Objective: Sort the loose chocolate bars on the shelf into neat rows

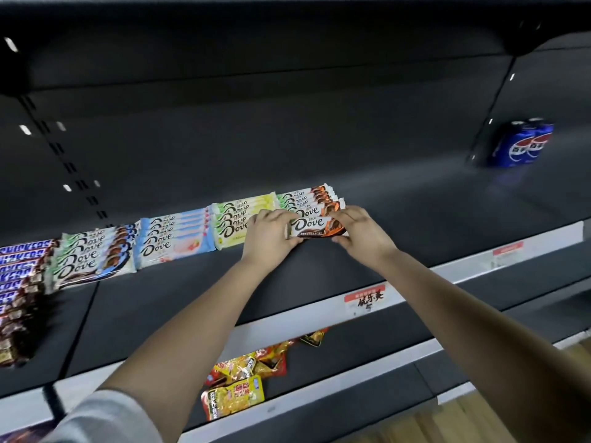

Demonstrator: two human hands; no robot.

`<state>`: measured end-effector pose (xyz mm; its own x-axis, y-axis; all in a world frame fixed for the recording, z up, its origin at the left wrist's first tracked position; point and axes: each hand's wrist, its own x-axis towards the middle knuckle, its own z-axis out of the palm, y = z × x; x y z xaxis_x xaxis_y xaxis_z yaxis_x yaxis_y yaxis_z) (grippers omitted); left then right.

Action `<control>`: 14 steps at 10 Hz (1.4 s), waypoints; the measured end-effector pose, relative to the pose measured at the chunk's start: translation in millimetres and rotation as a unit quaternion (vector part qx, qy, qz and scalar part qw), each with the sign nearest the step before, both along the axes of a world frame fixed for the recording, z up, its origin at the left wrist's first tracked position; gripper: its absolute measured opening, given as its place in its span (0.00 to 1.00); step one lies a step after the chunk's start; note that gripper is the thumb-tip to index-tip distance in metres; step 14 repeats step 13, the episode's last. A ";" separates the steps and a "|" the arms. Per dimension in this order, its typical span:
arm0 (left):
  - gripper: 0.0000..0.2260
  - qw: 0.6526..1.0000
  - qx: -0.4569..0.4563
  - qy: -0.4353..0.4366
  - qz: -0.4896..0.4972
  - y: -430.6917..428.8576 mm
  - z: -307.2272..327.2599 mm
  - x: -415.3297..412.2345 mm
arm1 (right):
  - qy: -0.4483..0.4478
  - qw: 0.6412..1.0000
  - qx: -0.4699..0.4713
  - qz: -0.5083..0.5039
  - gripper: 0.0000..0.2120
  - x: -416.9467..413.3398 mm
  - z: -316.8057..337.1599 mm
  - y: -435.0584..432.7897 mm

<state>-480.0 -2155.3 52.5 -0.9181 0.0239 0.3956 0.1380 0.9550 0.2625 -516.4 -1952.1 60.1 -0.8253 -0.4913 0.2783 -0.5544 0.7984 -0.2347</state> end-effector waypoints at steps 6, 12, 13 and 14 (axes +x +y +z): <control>0.18 0.994 0.045 0.030 0.098 16.6 -21.4 -25.2 | 0.017 0.997 -0.077 0.018 0.22 -52.1 -25.9 -4.2; 0.19 0.994 0.015 0.019 0.110 18.5 -24.5 -23.7 | -0.036 0.993 -0.110 -0.019 0.21 -52.2 -27.3 -1.8; 0.22 0.992 0.039 0.026 0.113 18.9 -22.2 -23.9 | -0.001 0.991 -0.131 -0.022 0.22 -52.9 -25.9 -4.1; 0.22 0.992 0.039 0.026 0.113 18.9 -22.2 -23.9 | -0.001 0.991 -0.131 -0.022 0.22 -52.9 -25.9 -4.1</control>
